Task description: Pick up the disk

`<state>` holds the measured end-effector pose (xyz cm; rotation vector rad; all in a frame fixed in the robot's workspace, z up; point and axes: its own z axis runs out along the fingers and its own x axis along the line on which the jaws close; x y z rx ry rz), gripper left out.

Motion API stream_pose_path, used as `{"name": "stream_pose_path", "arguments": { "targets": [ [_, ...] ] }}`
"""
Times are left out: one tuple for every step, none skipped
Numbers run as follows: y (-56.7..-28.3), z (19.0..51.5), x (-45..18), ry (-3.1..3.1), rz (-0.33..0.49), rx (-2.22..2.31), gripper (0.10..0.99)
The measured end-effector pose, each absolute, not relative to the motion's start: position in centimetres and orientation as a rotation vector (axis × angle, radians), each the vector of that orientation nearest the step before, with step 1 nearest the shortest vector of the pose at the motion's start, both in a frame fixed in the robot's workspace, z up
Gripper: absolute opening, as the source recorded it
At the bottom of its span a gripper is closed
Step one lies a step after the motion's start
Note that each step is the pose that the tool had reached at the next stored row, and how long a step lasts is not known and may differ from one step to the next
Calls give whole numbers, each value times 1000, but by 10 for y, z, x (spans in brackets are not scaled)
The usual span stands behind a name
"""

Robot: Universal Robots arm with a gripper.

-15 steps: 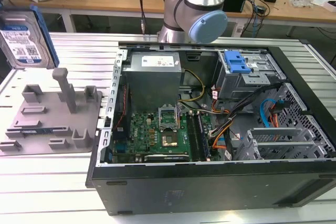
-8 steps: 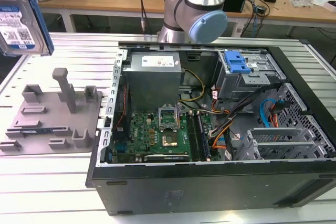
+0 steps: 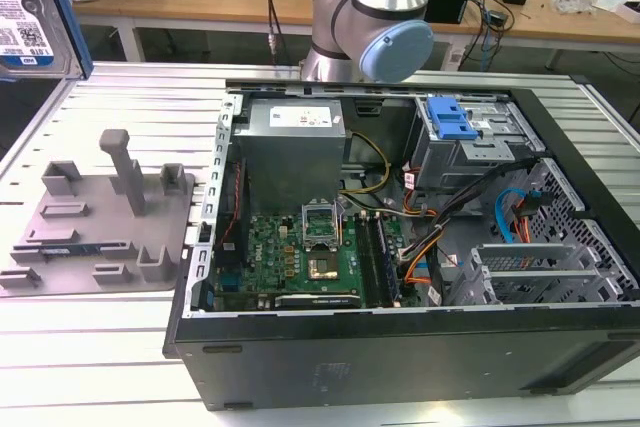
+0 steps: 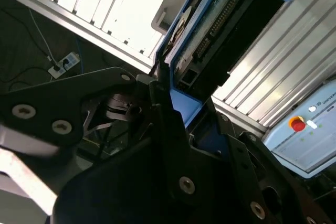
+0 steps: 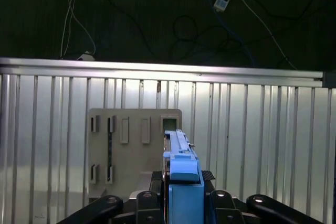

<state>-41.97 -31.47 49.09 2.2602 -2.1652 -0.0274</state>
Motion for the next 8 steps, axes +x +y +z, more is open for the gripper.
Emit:
{"name": "stream_pose_path", "arguments": {
  "targets": [
    [-315,491,-420,-2165,-27,2260,369],
    [-315,491,-420,-2165,-28,2260,369],
    [-315,491,-420,-2165,-27,2260,369],
    [-315,491,-420,-2165,-27,2260,369],
    [-315,491,-420,-2165,-28,2260,369],
    [-315,491,-420,-2165,-27,2260,369],
    [-315,491,-420,-2165,-27,2260,369],
    [-315,491,-420,-2165,-27,2260,369]
  ]
}}
